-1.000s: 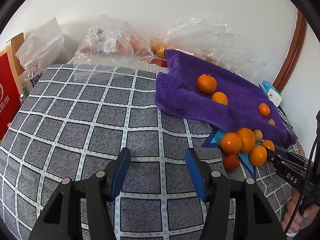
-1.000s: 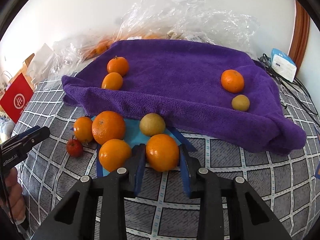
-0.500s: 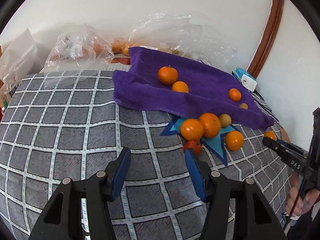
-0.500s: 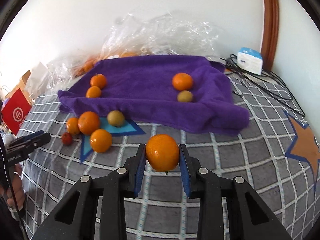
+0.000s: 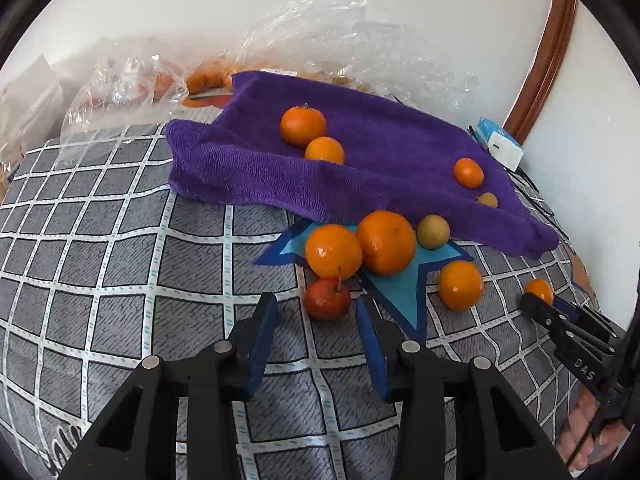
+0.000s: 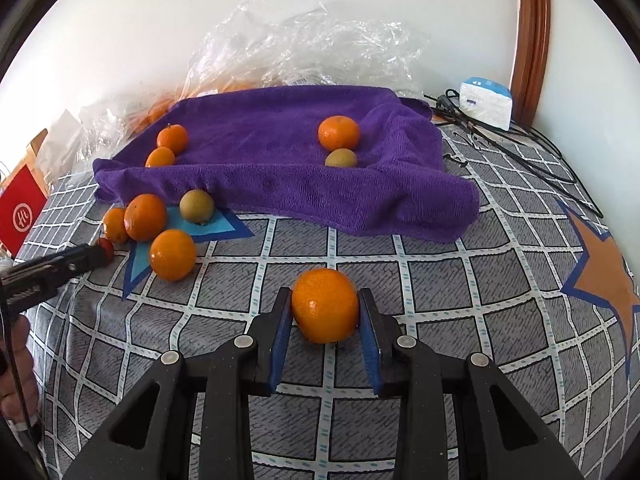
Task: Organize fruits
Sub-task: 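Grasp a large tangerine with the right tool while the left tool approaches the red apple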
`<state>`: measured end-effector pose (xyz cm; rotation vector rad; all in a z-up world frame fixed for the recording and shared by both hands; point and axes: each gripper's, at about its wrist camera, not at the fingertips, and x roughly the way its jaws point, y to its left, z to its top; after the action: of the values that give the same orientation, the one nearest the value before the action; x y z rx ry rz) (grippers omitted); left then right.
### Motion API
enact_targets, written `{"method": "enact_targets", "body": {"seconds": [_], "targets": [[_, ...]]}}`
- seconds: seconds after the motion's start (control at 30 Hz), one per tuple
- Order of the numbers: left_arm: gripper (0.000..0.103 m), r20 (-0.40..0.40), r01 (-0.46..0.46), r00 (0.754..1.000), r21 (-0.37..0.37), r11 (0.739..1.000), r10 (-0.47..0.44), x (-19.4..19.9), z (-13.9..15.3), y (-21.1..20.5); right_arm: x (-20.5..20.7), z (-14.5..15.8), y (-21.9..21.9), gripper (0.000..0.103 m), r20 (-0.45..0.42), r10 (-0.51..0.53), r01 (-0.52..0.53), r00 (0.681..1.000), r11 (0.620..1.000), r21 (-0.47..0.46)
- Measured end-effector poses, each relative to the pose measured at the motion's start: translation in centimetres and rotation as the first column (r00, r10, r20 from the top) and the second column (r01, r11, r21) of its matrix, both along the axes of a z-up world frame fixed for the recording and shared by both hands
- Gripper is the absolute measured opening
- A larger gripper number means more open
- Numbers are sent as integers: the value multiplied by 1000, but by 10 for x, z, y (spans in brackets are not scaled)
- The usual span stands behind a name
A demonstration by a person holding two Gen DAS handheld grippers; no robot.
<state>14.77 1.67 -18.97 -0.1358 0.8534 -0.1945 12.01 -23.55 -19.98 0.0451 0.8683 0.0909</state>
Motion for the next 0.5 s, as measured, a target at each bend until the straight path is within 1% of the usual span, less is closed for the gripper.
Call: {"method": "enact_targets", "body": {"seconds": [0.07,0.13,0.2,0.3,0.37,0.5], "targets": [[33,-1,8,1000,3,1000,-8,0,-1,-1,-2,2,-1,32,15,0,-1,1000,1000,12],[26,-1,20,1000,-21,1000,-20,2,-1,1,1,0,1,32,-2,-2,2,1000,1000,9],[23,-2,22,1000,-62,998,-22,4,-2,7,3,-1,1,32,-10,-8,8,1000,1000,1],[23,17,11,1000,-107,994,-9,-1,0,15,3,-1,1,32,-6,-7,7,1000,1000,8],[23,48,1,999,-104,995,4,-9,4,18,2,0,-2,32,0,-12,12,1000,1000,21],[23,74,-1,997,-120,993,10,-14,7,24,2,1,-6,32,2,-25,24,1000,999,43]]}}
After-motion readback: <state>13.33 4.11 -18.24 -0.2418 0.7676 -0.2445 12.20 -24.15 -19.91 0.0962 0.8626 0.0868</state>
